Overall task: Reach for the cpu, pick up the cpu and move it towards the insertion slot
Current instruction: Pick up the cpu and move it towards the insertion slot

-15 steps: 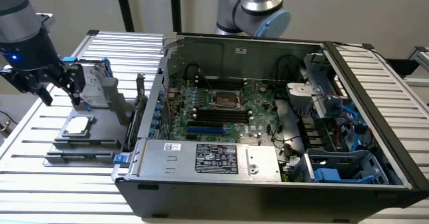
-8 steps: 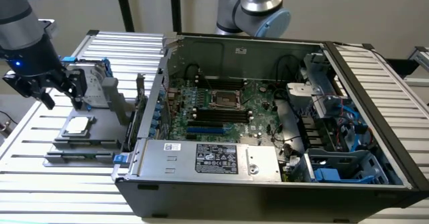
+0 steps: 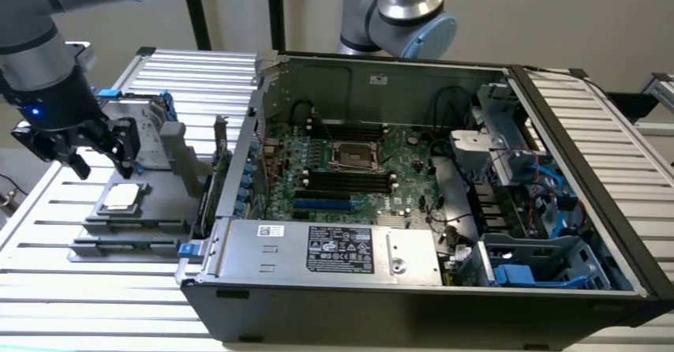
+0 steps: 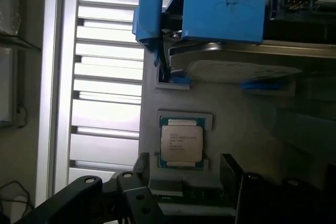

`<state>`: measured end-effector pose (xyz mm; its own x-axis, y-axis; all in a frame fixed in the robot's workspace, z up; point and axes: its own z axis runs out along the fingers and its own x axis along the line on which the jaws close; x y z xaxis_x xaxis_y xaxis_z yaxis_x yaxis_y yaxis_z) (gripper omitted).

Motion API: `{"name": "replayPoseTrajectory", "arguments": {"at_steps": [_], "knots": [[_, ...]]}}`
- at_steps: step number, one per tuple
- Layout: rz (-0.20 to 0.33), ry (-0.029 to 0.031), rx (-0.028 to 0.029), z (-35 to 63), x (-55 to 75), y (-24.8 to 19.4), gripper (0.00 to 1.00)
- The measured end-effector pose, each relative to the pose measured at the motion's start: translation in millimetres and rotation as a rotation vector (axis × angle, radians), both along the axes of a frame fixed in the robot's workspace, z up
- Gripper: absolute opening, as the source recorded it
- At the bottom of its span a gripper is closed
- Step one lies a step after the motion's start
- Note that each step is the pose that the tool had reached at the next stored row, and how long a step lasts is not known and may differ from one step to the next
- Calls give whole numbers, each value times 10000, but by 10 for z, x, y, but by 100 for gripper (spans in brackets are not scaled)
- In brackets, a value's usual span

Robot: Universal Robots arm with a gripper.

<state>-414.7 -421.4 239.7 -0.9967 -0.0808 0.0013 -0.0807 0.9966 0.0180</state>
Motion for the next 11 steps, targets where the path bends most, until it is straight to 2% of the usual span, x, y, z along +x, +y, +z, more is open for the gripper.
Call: {"name": "replayPoseTrajectory", "arguments": {"at_steps": [11], "knots": [[54,-1,0,-154,8,-18,65]]}}
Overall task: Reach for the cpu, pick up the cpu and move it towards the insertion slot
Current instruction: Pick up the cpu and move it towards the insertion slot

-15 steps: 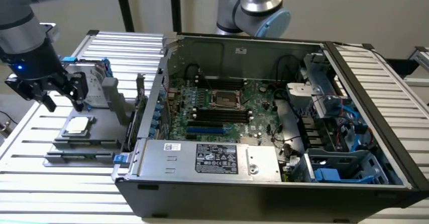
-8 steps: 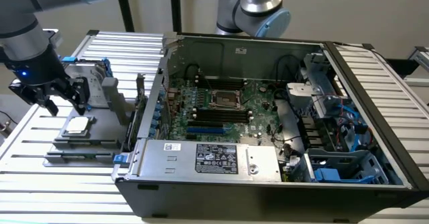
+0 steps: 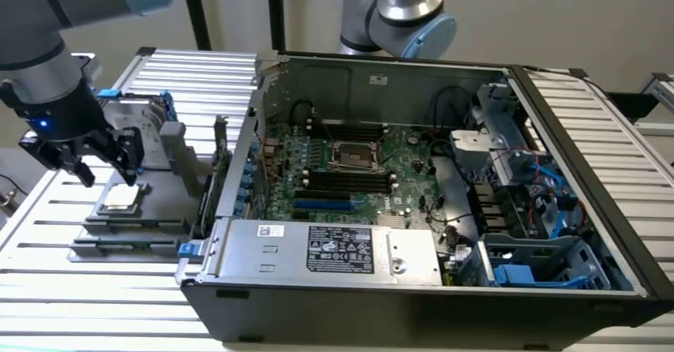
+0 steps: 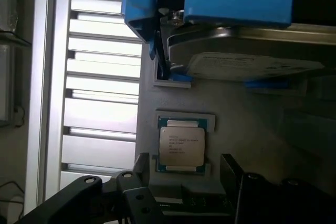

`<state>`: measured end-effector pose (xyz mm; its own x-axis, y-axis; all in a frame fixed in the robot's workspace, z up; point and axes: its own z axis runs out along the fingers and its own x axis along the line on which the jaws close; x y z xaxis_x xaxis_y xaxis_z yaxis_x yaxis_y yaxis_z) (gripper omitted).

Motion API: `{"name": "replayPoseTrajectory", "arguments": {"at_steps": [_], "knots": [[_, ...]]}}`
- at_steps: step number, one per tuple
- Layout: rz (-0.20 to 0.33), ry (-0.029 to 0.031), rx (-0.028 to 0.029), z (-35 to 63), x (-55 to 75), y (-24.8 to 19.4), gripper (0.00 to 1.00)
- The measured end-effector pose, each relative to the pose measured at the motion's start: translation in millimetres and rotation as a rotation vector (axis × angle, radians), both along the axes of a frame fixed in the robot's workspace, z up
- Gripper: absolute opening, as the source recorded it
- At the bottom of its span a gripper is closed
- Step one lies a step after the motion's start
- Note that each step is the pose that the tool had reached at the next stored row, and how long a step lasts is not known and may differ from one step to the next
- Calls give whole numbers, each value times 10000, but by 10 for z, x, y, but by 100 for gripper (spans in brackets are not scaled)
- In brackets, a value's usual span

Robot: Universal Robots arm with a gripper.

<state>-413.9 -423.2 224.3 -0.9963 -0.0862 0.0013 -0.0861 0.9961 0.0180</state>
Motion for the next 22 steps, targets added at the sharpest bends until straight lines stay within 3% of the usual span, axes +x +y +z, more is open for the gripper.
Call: {"name": "replayPoseTrajectory", "arguments": {"at_steps": [22], "knots": [[59,1,-1,-265,5,-3,65]]}}
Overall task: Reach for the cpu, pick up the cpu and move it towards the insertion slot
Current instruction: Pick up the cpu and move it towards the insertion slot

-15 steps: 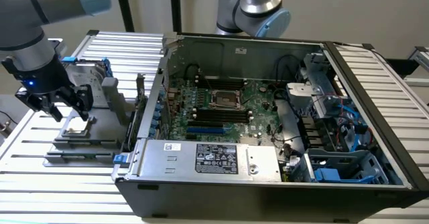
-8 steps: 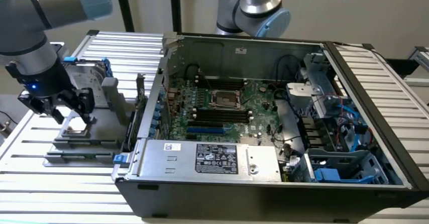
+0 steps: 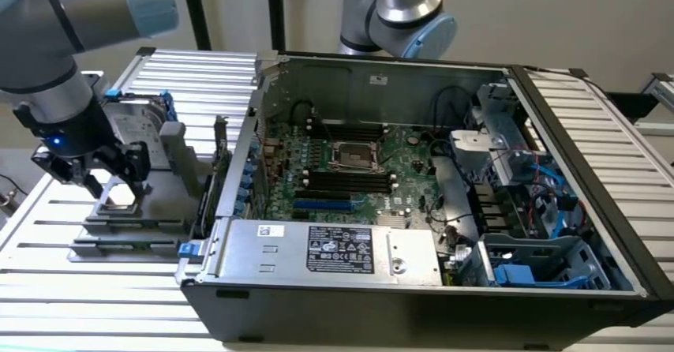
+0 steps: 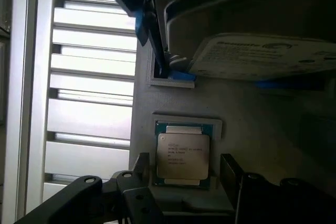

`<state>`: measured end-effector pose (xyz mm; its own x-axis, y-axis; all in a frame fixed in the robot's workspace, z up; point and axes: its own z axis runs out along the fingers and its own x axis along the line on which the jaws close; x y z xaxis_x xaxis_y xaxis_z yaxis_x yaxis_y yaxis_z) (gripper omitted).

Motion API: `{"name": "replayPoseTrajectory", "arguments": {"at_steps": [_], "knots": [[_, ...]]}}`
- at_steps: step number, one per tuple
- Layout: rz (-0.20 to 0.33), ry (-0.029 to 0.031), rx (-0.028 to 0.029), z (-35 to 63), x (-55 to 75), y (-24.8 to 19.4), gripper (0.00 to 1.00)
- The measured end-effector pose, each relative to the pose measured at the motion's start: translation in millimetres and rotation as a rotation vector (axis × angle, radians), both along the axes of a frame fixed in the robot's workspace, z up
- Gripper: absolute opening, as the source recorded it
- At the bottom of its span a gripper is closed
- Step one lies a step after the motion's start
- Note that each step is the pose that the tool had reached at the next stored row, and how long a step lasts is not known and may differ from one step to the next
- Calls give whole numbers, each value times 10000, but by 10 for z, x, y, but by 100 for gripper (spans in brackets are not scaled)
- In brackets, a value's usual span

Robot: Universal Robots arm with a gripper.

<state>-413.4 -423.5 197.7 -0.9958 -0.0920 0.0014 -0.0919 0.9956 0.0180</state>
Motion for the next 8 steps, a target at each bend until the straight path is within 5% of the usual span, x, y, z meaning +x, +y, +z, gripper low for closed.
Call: {"name": "replayPoseTrajectory", "arguments": {"at_steps": [8], "knots": [[0,-2,1,-29,1,6,65]]}}
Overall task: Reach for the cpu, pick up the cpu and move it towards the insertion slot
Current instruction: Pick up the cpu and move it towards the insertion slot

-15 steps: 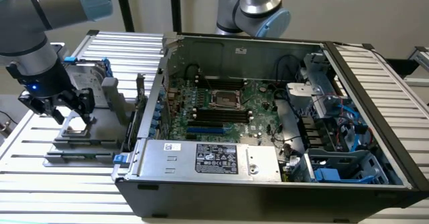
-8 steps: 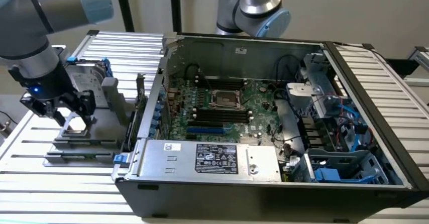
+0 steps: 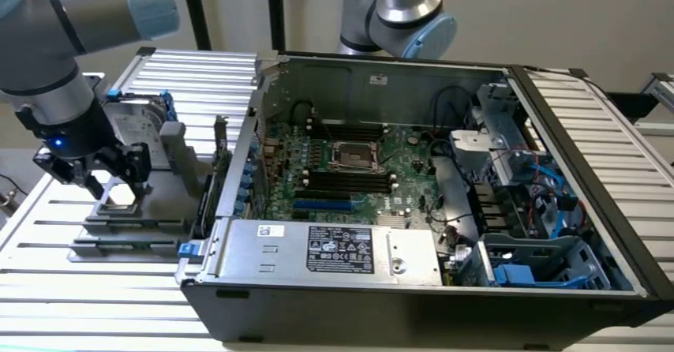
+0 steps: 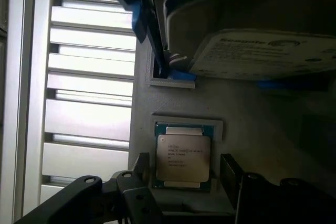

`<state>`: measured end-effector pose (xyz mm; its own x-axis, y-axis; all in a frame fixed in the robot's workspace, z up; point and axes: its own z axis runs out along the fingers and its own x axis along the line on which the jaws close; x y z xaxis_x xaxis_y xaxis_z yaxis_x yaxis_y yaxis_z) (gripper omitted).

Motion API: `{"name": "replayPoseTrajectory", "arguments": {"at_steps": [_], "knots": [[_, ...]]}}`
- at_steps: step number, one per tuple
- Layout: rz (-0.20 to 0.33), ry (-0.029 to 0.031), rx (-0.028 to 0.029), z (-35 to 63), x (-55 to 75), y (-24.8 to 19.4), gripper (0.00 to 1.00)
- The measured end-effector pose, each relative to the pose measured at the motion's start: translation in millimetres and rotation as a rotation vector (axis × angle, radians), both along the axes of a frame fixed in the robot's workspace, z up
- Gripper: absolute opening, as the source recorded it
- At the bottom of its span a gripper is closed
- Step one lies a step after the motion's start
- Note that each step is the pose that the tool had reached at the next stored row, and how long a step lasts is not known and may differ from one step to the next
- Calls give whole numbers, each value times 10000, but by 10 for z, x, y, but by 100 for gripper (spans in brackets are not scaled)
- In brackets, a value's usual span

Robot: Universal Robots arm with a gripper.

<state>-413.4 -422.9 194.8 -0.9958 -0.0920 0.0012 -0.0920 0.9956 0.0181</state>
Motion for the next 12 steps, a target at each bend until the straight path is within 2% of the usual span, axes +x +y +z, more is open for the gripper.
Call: {"name": "replayPoseTrajectory", "arguments": {"at_steps": [12], "knots": [[0,1,-1,-39,0,33,65]]}}
